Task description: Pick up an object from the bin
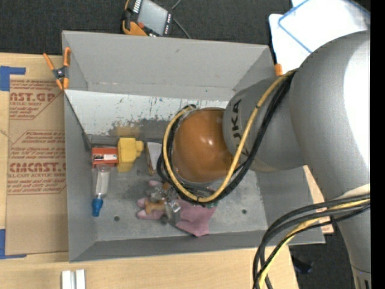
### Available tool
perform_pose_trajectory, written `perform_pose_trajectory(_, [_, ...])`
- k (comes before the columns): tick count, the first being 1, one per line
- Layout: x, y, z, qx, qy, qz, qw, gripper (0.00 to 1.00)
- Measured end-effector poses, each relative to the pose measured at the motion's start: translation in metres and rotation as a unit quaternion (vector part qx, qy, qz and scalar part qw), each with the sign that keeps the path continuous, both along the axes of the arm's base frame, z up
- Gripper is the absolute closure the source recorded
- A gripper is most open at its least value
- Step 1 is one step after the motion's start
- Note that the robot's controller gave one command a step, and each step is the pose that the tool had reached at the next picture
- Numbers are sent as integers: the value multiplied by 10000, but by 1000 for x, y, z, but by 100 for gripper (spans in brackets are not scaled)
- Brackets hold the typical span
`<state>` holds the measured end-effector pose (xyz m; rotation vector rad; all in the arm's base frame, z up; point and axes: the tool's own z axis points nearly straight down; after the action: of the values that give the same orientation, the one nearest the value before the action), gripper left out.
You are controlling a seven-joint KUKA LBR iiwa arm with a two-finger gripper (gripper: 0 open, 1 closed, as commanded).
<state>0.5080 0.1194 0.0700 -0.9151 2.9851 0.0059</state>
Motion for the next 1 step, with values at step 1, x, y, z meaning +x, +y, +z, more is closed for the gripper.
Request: perform_pose_trajectory(1, [-3,-16,103,0,20,24,10000,100])
